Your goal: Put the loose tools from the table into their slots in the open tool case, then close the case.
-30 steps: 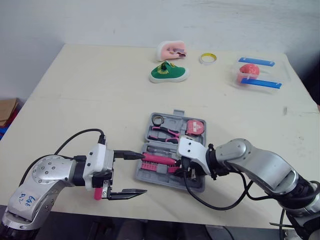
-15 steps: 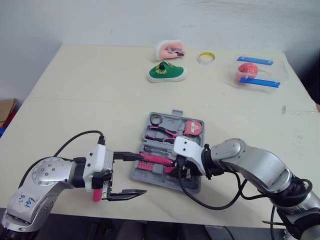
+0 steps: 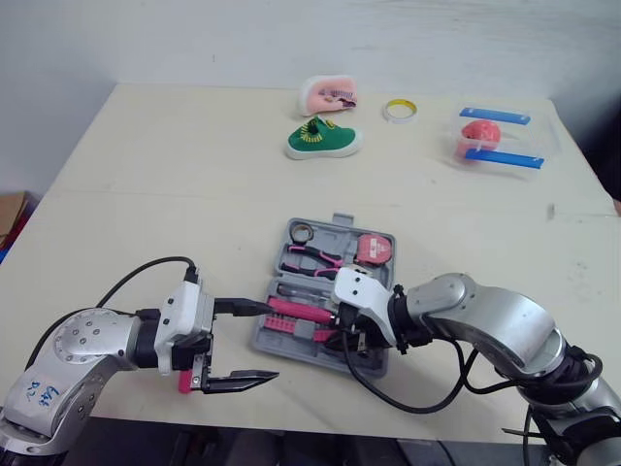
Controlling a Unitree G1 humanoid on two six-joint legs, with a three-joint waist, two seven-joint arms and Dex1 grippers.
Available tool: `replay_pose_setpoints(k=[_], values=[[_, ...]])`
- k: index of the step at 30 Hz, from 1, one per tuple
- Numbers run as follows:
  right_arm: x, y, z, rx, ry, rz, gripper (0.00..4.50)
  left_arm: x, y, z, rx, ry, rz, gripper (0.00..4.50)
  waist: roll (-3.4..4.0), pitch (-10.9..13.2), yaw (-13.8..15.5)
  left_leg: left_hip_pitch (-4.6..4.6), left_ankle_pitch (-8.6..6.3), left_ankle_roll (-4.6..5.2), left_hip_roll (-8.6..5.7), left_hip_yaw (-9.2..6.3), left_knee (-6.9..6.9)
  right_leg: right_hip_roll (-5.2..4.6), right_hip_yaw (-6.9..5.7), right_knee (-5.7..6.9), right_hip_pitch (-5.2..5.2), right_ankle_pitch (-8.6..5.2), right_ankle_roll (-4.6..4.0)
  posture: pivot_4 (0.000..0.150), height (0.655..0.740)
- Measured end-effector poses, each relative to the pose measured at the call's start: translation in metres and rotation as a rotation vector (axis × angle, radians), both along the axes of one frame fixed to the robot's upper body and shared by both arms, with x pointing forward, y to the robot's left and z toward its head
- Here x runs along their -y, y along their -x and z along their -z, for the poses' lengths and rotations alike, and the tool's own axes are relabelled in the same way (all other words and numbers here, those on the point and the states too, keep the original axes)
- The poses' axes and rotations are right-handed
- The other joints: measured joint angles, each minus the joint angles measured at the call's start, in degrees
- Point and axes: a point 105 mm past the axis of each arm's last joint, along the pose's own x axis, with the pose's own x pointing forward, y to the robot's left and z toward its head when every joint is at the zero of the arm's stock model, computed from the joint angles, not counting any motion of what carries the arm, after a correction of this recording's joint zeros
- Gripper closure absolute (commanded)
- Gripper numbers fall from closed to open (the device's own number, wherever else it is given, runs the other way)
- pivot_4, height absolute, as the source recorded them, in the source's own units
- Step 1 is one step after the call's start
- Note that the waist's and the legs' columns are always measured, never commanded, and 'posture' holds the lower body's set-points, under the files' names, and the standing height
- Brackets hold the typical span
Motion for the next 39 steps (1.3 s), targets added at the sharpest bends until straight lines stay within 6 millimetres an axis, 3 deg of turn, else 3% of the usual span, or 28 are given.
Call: replay_pose_setpoints(k=[12,18,23,25,30,33,37,39], values=[[0.001,-0.005,0.0,0.074,0.014,-0.008,3.58,-0.001,0.0,0.0,0.001,-0.002,-0.006,0.0,-0.01,0.0,0.2,-0.2,0.22,-0.11,-0.01,0.01,-0.01,0.0,0.04,0.22,-0.4,0.0,-0.04,0.15,0.74],[-0.001,-0.003,-0.001,0.083,-0.025,-0.009,0.71,-0.001,0.0,0.0,0.002,0.0,-0.008,0.0,-0.01,0.0,0.2,-0.21,0.26,-0.11,-0.03,0.0,0.01,0.0,0.04,0.32,-0.42,0.0,-0.04,0.15,0.74],[0.017,-0.005,-0.018,0.089,-0.075,0.015,0.71,-0.003,0.001,0.001,-0.003,-0.001,-0.015,0.0,-0.01,0.0,0.4,-0.5,0.27,-0.08,-0.04,-0.06,0.08,0.0,-0.03,0.45,-0.56,0.01,-0.06,0.15,0.74],[0.028,0.004,-0.032,0.083,-0.139,-0.03,0.71,-0.004,0.002,0.002,-0.011,0.001,-0.019,0.0,-0.02,0.0,0.6,-0.59,0.25,-0.04,-0.04,-0.06,0.05,0.01,-0.05,0.37,-0.59,0.01,-0.06,0.15,0.74],[0.036,0.011,-0.032,0.116,-0.26,-0.093,0.71,-0.003,-0.002,-0.003,0.015,0.013,-0.028,0.0,-0.05,0.0,1.2,-0.61,0.24,-0.04,-0.06,-0.04,0.14,0.04,-0.03,0.37,-0.58,0.01,-0.06,0.15,0.74],[0.033,0.015,-0.031,0.158,-0.351,-0.148,1.55,-0.002,-0.004,-0.005,0.029,0.02,-0.029,0.0,-0.05,0.0,1.4,-0.58,0.24,-0.04,-0.06,-0.03,0.26,0.05,-0.01,0.36,-0.56,0.01,-0.06,0.15,0.74],[0.03,0.005,-0.025,0.233,-0.476,-0.106,3.74,-0.001,-0.007,-0.008,0.043,0.032,-0.03,0.0,-0.08,0.0,1.6,-0.58,0.24,-0.04,-0.06,-0.06,0.34,0.06,-0.02,0.44,-0.55,0.01,-0.05,0.15,0.74],[0.029,0.001,-0.017,0.266,-0.496,-0.093,4.42,-0.001,-0.008,-0.01,0.05,0.032,-0.031,0.0,-0.07,0.0,1.6,-0.59,0.24,-0.04,-0.07,-0.04,0.34,0.06,0.0,0.51,-0.55,0.01,-0.05,0.15,0.74]])
